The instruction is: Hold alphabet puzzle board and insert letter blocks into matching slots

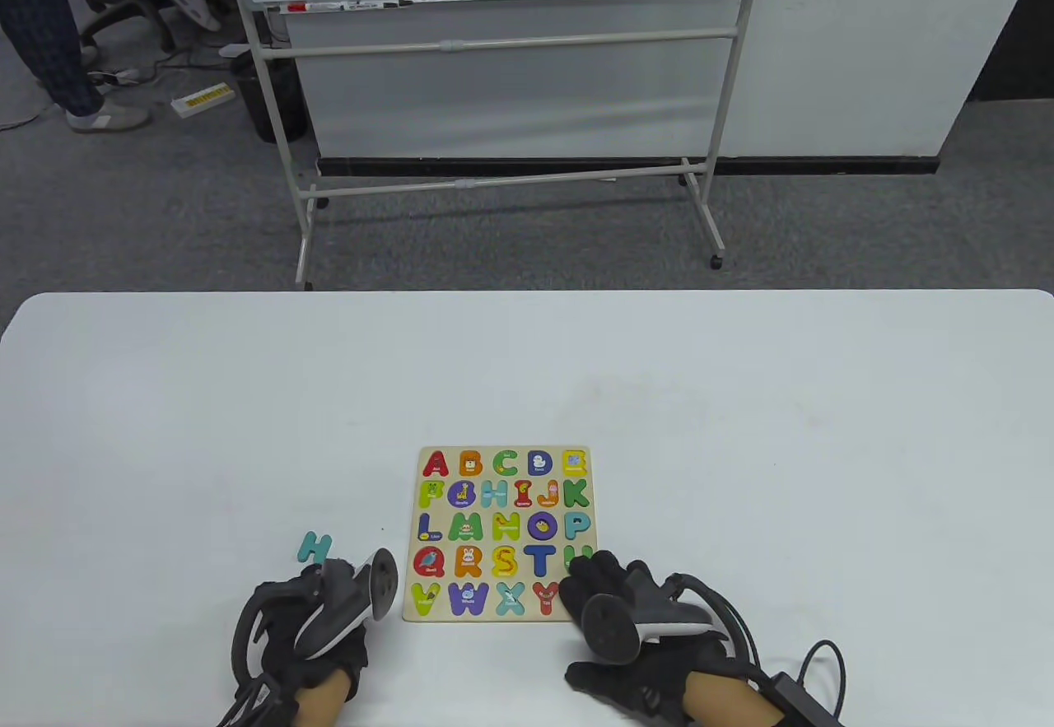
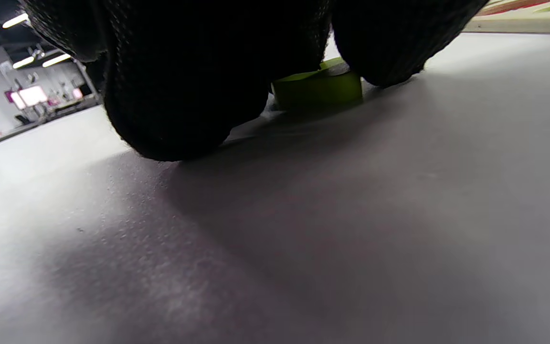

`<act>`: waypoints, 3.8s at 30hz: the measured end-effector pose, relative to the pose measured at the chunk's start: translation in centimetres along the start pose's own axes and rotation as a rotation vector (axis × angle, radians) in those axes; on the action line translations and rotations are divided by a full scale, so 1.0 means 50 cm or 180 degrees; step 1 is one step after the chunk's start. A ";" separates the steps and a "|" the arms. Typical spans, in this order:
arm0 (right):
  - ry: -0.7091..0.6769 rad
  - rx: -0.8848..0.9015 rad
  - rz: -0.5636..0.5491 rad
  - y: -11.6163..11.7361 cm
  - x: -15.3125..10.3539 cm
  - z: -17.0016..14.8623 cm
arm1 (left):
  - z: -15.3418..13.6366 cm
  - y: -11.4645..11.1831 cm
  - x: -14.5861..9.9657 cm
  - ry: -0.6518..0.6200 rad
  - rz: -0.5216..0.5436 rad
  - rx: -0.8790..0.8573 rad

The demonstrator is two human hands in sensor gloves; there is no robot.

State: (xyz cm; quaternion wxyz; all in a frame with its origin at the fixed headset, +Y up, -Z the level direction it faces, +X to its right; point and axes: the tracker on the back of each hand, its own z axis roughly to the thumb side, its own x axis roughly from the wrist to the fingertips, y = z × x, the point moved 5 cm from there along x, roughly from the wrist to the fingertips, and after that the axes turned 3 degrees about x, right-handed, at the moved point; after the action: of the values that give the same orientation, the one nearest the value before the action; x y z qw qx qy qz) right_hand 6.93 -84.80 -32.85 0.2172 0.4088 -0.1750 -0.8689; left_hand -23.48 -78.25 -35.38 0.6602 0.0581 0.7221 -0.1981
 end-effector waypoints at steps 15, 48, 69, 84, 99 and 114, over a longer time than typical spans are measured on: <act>-0.0004 -0.0003 -0.0006 -0.001 0.000 0.000 | 0.010 0.017 -0.002 0.0036 0.0167 0.0091; -0.0075 0.0061 -0.0092 -0.006 0.002 0.002 | 0.114 0.077 0.030 -0.0241 -0.0204 -0.0962; -0.0052 0.0083 -0.0112 -0.008 0.002 0.002 | 0.154 0.084 0.004 -0.0547 0.0244 -0.0555; -0.0047 0.0106 -0.0133 -0.010 0.002 0.002 | 0.186 0.070 -0.040 -0.1009 0.0164 -0.0043; -0.0054 0.0143 -0.0136 -0.011 0.002 -0.001 | 0.121 0.120 -0.060 -0.1167 0.0219 -0.0025; -0.0060 0.0177 -0.0135 -0.012 0.002 -0.003 | -0.060 0.054 0.080 -0.0618 -0.0182 0.0682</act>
State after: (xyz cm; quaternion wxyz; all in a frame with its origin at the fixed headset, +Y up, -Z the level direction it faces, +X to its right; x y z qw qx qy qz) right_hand 6.85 -84.35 -33.28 0.1856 0.4101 -0.1924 -0.8720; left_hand -25.83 -75.42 -39.70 0.7111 0.0883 0.6310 -0.2975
